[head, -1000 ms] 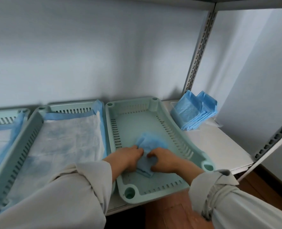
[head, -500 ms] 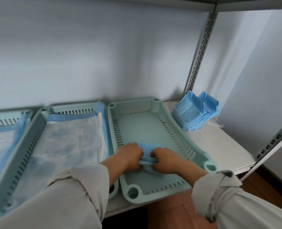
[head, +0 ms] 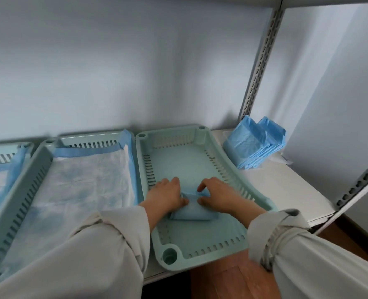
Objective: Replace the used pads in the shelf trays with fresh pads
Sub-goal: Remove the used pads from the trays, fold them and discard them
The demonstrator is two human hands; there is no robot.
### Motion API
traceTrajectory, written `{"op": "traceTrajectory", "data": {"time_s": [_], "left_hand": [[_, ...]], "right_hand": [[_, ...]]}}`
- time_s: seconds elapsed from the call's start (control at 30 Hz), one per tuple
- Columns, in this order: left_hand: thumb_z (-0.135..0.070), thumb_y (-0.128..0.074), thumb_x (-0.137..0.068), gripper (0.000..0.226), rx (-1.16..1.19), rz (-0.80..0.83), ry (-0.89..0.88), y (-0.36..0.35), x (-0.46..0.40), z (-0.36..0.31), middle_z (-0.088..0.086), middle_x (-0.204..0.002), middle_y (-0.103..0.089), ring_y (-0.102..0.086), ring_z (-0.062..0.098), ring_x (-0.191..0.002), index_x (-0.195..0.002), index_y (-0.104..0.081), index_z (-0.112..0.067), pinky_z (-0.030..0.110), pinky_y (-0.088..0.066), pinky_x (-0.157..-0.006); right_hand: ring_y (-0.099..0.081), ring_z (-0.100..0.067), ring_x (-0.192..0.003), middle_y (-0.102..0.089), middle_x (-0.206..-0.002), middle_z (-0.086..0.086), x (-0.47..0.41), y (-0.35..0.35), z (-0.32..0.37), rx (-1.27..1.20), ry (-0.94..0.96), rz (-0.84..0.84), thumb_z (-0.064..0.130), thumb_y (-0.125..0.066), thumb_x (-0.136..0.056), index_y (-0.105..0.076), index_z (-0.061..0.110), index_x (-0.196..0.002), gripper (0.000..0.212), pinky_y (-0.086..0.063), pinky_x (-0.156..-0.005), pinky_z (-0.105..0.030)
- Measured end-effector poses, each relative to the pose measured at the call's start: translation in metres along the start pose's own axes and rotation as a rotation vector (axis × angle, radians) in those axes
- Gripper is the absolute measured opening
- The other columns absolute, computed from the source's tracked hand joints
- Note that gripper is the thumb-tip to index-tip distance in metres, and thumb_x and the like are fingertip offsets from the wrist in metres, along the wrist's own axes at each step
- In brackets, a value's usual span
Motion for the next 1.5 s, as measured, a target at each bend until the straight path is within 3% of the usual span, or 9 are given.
{"op": "traceTrajectory", "data": {"time_s": [0.07,0.2,0.4,0.67,0.83,1.0,1.3,1.4,1.5], "left_hand": [[-0.042,-0.053,-0.091,0.063,0.011,0.021,-0.051,-0.003,0.000,-0.002,0.014,-0.142,-0.037,-0.041,0.032,-0.130,-0.145,-0.030,-0.019,0.041,-0.036,-0.107],[-0.035,-0.056,-0.091,0.051,0.106,0.095,-0.116,-0.011,0.001,-0.003,0.009,-0.133,-0.049,-0.051,0.024,-0.118,-0.138,-0.041,-0.021,0.036,-0.042,-0.100],[-0.027,-0.061,-0.089,0.031,0.154,-0.003,-0.101,-0.006,0.010,-0.006,0.008,-0.118,-0.061,-0.059,0.022,-0.105,-0.116,-0.061,-0.013,0.031,-0.047,-0.090],[-0.022,-0.060,-0.089,0.024,0.211,-0.135,-0.179,0.026,0.042,0.002,0.010,-0.113,-0.062,-0.058,0.024,-0.104,-0.110,-0.062,-0.010,0.031,-0.044,-0.087],[-0.020,-0.065,-0.084,0.025,0.221,-0.216,-0.189,0.047,0.078,0.005,0.010,-0.111,-0.065,-0.060,0.025,-0.103,-0.107,-0.067,-0.009,0.033,-0.046,-0.086],[-0.017,-0.064,-0.084,0.024,0.224,-0.260,-0.151,0.065,0.116,0.012,0.011,-0.111,-0.065,-0.060,0.027,-0.104,-0.107,-0.067,-0.009,0.033,-0.046,-0.084],[-0.018,-0.066,-0.084,0.030,0.258,-0.255,-0.047,0.047,0.193,0.053,0.014,-0.116,-0.061,-0.057,0.030,-0.108,-0.112,-0.066,-0.008,0.029,-0.041,-0.079],[-0.023,-0.069,-0.081,0.031,0.229,-0.245,-0.022,0.034,0.210,0.068,0.011,-0.116,-0.063,-0.058,0.028,-0.107,-0.109,-0.066,-0.011,0.029,-0.041,-0.080],[-0.033,-0.072,-0.075,0.038,0.183,-0.319,0.004,0.017,0.224,0.082,0.008,-0.113,-0.061,-0.058,0.027,-0.106,-0.107,-0.060,-0.016,0.034,-0.044,-0.083]], "right_hand": [[-0.047,-0.021,-0.123,-0.048,-0.136,-0.005,-0.003,-0.003,0.002,-0.023,0.002,0.069,0.034,-0.064,-0.087,-0.048,0.019,-0.130,0.049,-0.037,-0.102,-0.033],[-0.043,-0.021,-0.130,-0.044,-0.143,-0.004,-0.002,-0.006,0.008,0.079,0.018,0.134,0.036,-0.066,-0.085,-0.043,0.018,-0.139,0.061,-0.033,-0.107,-0.035],[-0.058,-0.023,-0.106,-0.062,-0.116,-0.006,0.004,-0.006,0.022,0.124,0.027,0.042,0.038,-0.067,-0.082,-0.064,0.017,-0.109,0.034,-0.047,-0.091,-0.035],[-0.056,-0.026,-0.105,-0.060,-0.117,-0.011,0.031,0.015,0.043,-0.045,0.119,-0.001,0.027,-0.068,-0.085,-0.058,0.010,-0.116,0.037,-0.040,-0.084,-0.032],[-0.051,-0.017,-0.085,-0.056,-0.090,-0.003,0.058,0.037,0.071,0.065,0.200,-0.049,0.025,-0.069,-0.083,-0.069,0.010,-0.103,0.025,-0.035,-0.074,-0.028],[-0.052,-0.018,-0.083,-0.057,-0.086,-0.003,0.084,0.049,0.100,0.116,0.252,-0.109,0.027,-0.070,-0.082,-0.070,0.008,-0.101,0.026,-0.037,-0.073,-0.029],[-0.054,-0.020,-0.076,-0.056,-0.083,-0.007,0.138,0.017,0.157,0.133,0.334,0.037,0.024,-0.070,-0.084,-0.066,0.009,-0.097,0.020,-0.044,-0.072,-0.033],[-0.053,-0.021,-0.076,-0.055,-0.084,-0.008,0.153,-0.003,0.166,0.137,0.351,0.063,0.025,-0.068,-0.085,-0.058,0.016,-0.087,0.014,-0.037,-0.067,-0.027],[-0.056,-0.027,-0.090,-0.059,-0.099,-0.016,0.161,-0.031,0.165,0.134,0.343,0.090,0.025,-0.064,-0.086,-0.060,0.011,-0.100,0.021,-0.033,-0.070,-0.026]]}}
Point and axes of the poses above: each hand's wrist, its own x-axis away from the middle knuckle, its own y-axis out of the back of the hand, z = x × y, the point moved 3 cm from there along -x, towards the middle knuckle
